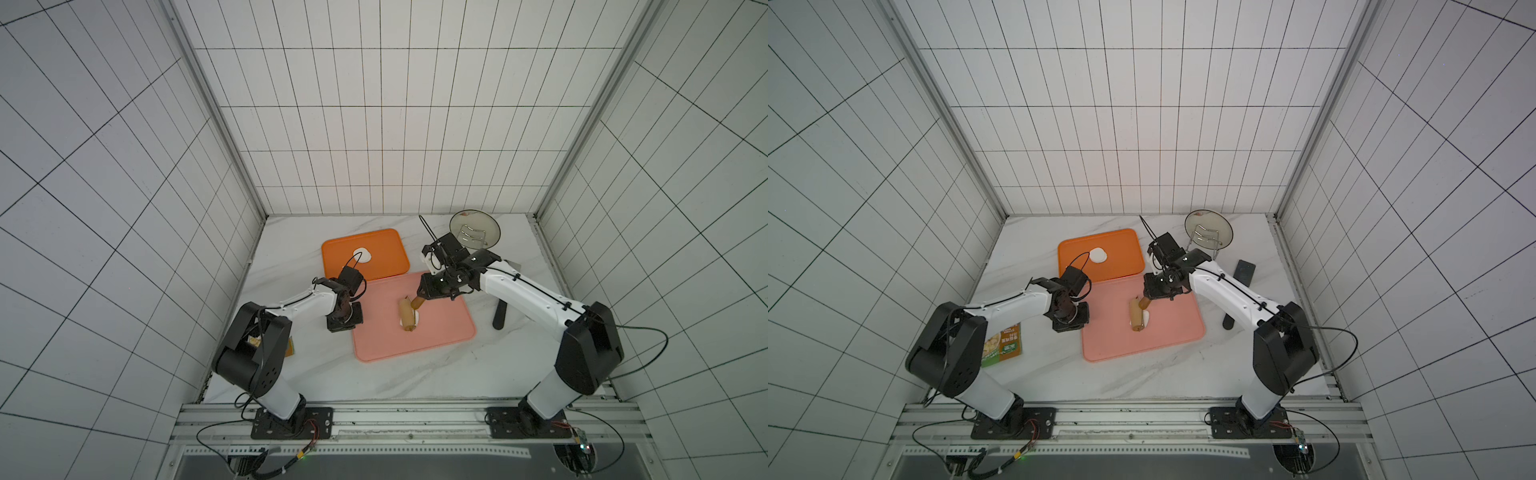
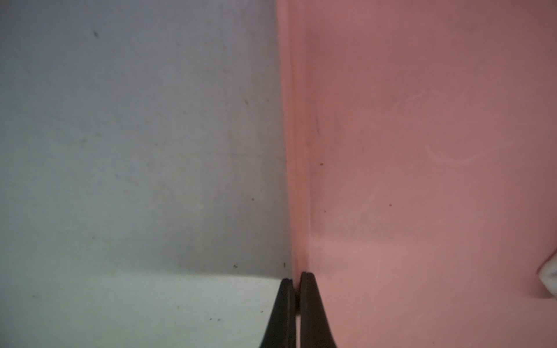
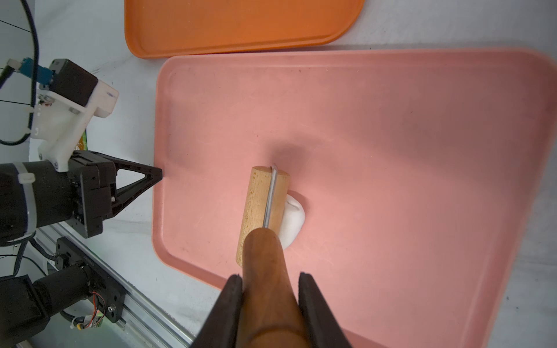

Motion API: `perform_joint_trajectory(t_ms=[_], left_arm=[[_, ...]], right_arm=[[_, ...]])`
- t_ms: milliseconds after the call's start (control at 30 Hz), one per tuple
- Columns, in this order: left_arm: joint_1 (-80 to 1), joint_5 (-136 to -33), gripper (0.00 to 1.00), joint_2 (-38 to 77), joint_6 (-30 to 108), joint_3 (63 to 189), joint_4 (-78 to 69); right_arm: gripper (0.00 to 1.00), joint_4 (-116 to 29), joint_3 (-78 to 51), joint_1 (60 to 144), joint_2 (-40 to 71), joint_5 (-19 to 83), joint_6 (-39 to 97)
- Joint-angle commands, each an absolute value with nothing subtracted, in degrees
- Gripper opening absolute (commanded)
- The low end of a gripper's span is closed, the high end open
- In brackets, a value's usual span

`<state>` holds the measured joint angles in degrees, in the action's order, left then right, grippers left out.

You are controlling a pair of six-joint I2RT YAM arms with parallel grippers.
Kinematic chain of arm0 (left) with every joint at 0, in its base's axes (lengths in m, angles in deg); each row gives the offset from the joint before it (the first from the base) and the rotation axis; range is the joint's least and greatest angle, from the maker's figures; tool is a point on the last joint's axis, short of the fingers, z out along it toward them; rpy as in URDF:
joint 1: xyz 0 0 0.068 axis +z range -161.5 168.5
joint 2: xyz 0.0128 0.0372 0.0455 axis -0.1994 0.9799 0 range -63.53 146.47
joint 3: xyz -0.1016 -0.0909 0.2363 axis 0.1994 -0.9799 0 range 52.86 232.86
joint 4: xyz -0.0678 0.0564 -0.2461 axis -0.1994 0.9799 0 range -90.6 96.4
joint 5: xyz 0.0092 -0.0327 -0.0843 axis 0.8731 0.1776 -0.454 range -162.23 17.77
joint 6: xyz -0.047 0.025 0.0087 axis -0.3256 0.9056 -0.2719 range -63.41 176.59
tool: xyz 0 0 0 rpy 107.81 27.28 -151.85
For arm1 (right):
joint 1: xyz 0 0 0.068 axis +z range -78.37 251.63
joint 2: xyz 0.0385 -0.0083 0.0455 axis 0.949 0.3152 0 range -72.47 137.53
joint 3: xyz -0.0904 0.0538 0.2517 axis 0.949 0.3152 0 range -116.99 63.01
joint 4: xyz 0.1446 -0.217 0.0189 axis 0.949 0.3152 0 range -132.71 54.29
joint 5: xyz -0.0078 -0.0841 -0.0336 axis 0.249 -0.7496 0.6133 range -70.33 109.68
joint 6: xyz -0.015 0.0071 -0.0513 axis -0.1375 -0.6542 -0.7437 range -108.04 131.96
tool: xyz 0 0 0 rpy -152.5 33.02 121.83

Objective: Roll out the dumpling wrappers from the dough
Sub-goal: Flatten out the dough on the work surface.

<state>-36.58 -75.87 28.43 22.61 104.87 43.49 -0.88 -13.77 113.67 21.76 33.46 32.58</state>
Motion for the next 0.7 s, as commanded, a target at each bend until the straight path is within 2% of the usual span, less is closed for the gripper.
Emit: perform_joint_trajectory(t_ms=[0, 267, 467, 667], left_arm=[[-37.0, -74.4, 0.0, 29.8, 23.5, 104.9, 42.2], [-37.0, -73.9, 0.0, 29.3, 23.3, 104.7, 42.4], [-36.7, -72.6, 0.0, 29.0, 22.7, 104.5, 42.8], [-36.7, -71.9, 0.0, 29.1, 22.7, 104.3, 43.2]], right_arm=[[0.0, 4.4, -8.7, 115.0, 27.0, 24.0, 31.8], [0.0, 3.2, -8.9, 114.6, 26.6, 22.4, 32.6], [0.0, 3.7, -6.6, 110.1, 20.5, 19.6, 32.8], [0.0, 4.7, -3.7, 109.0, 18.2, 17.1, 32.2]])
